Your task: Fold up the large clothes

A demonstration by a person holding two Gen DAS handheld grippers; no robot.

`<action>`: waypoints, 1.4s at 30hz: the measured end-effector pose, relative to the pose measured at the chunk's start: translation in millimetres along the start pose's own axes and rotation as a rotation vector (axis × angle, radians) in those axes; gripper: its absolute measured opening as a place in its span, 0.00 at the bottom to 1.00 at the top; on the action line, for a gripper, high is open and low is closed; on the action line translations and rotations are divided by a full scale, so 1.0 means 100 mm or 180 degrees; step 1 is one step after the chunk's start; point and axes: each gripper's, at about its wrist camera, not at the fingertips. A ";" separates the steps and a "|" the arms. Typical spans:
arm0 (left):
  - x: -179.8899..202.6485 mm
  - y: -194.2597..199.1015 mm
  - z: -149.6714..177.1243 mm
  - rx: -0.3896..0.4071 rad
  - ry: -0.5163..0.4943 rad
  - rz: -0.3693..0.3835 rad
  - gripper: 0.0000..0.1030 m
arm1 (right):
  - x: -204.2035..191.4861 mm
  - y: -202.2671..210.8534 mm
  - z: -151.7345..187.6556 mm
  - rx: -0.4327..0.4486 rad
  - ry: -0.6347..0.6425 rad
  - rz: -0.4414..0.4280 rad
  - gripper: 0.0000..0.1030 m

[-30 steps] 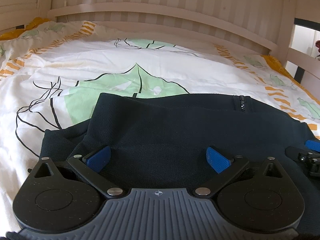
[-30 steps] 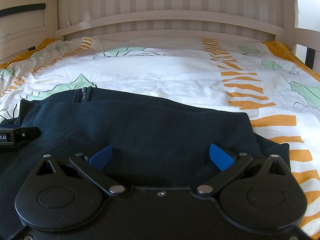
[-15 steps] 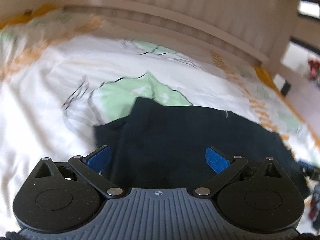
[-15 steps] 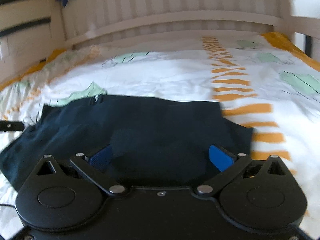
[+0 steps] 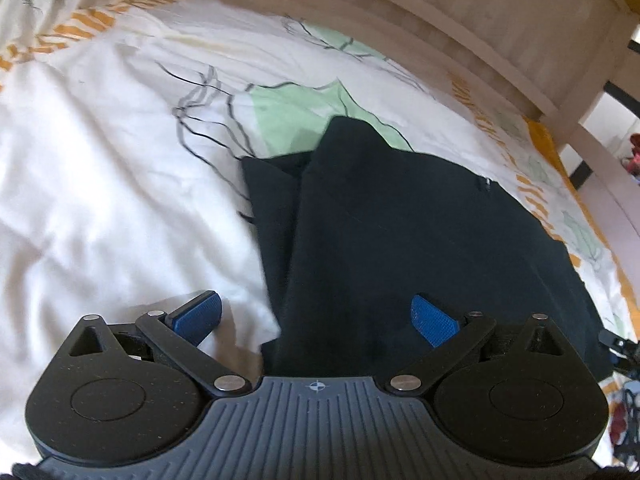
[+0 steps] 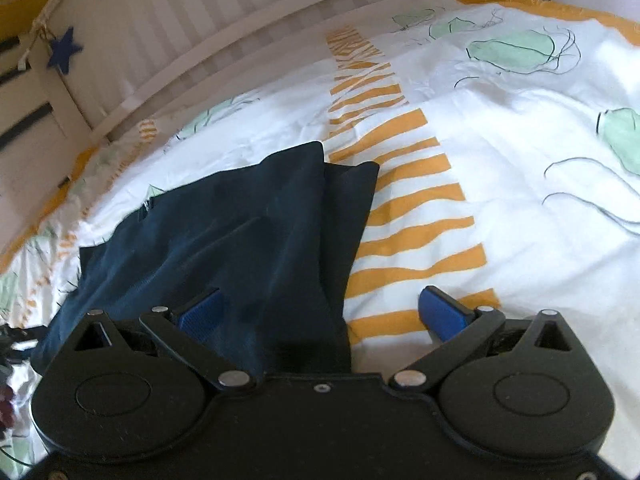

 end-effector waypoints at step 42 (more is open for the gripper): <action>0.05 0.81 0.33 -0.0266 0.1022 0.1271 0.17 | 0.02 0.69 0.02 -0.0324 -0.0794 -0.0855 0.26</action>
Point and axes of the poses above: each gripper's, at about its wrist camera, not at the fingertips, and y roughly against the way its jaws point, x to its right, z to its underside, and after that the axes turned 8 degrees about y, right-handed
